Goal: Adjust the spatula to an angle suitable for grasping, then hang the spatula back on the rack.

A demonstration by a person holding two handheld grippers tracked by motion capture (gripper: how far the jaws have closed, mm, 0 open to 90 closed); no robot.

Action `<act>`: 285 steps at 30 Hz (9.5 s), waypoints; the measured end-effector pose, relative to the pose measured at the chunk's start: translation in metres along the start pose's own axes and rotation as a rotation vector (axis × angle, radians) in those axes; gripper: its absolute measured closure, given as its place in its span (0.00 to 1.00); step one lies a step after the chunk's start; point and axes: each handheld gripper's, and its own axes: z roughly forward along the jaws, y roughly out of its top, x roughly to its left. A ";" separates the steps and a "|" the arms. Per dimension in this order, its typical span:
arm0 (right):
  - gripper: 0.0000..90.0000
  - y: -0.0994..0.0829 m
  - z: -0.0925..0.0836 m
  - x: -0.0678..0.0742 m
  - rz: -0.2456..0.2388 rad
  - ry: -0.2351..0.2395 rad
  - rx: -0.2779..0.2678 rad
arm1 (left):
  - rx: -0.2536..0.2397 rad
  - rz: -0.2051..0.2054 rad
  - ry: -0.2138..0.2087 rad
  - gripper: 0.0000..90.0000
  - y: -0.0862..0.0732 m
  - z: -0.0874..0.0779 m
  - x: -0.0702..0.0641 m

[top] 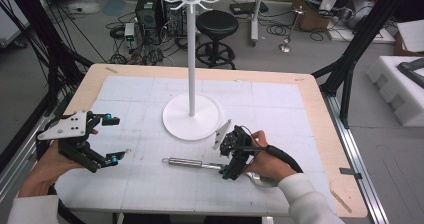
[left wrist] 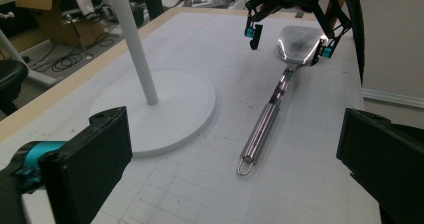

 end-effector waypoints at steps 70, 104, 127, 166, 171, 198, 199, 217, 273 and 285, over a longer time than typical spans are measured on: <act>0.83 0.014 0.015 -0.006 -0.049 0.117 0.079 | -0.033 -0.033 0.030 0.02 -0.002 -0.005 0.003; 0.83 0.002 -0.062 -0.010 0.069 0.021 -0.400 | -0.029 -0.046 0.043 0.02 -0.002 -0.002 0.003; 0.83 0.004 -0.095 -0.004 0.133 -0.086 -0.680 | -0.035 -0.058 0.043 0.02 -0.003 -0.002 0.004; 0.83 0.010 -0.102 0.000 0.219 -0.172 -0.786 | -0.008 -0.080 -0.003 0.02 0.040 0.028 0.011; 0.83 0.013 -0.102 0.001 0.220 -0.190 -0.805 | -0.005 -0.072 -0.025 0.02 0.059 0.034 0.012; 0.83 0.026 -0.107 -0.015 0.197 -0.149 -0.789 | -0.048 -0.011 -0.069 0.02 0.160 0.063 0.007; 0.83 0.028 -0.108 -0.016 0.196 -0.152 -0.790 | -0.047 -0.010 -0.069 0.02 0.163 0.064 0.008; 0.83 0.037 -0.106 -0.026 0.199 -0.155 -0.802 | -0.054 -0.051 -0.017 0.11 0.187 0.089 0.017; 0.78 0.049 -0.102 -0.024 0.228 -0.184 -0.793 | -0.014 -0.101 -0.051 0.82 0.219 0.108 0.010; 0.11 0.036 -0.107 -0.032 0.277 -0.133 -0.819 | 0.020 -0.071 -0.053 0.83 0.222 0.107 0.024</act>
